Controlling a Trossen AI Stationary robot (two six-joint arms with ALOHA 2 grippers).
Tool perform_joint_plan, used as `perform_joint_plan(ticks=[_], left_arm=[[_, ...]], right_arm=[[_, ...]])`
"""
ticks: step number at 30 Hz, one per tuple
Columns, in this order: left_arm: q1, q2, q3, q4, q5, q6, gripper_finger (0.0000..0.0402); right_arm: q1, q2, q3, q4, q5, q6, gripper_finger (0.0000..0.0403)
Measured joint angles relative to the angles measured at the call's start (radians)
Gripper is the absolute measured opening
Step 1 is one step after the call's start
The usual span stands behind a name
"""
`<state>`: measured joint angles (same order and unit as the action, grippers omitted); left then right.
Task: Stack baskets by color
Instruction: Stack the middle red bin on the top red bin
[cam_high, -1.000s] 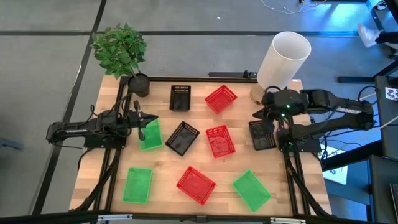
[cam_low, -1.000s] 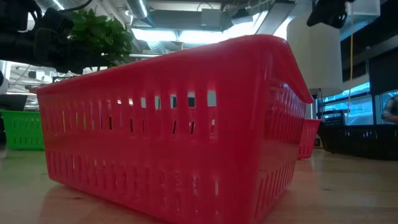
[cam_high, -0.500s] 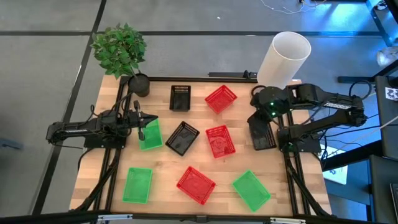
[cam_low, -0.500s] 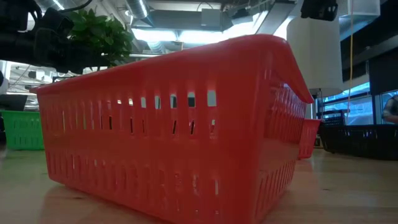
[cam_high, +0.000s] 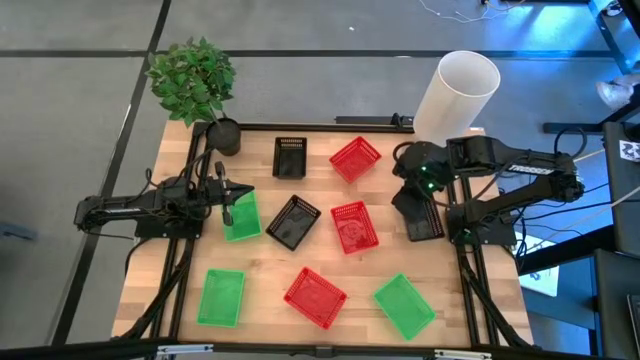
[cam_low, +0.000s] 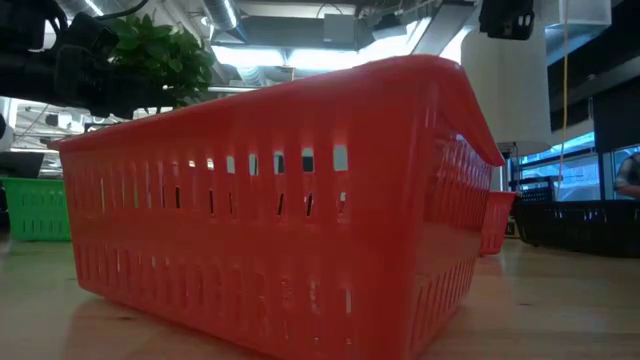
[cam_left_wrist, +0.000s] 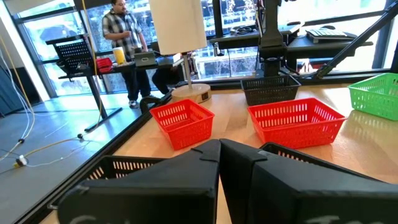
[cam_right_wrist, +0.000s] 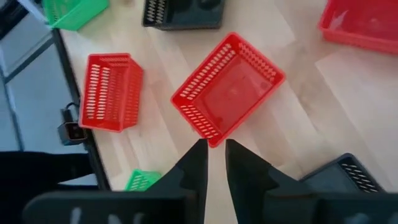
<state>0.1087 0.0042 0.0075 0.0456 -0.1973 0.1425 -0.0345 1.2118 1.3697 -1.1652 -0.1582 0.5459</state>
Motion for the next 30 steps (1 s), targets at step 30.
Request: perform_joint_plan(ticks=[30], left_arm=[[0.0, 0.0, 0.0, 0.004, -0.007, 0.0, 0.0]], right_arm=[[0.0, -0.001, 0.0, 0.114, -0.035, -0.004, 0.0117]])
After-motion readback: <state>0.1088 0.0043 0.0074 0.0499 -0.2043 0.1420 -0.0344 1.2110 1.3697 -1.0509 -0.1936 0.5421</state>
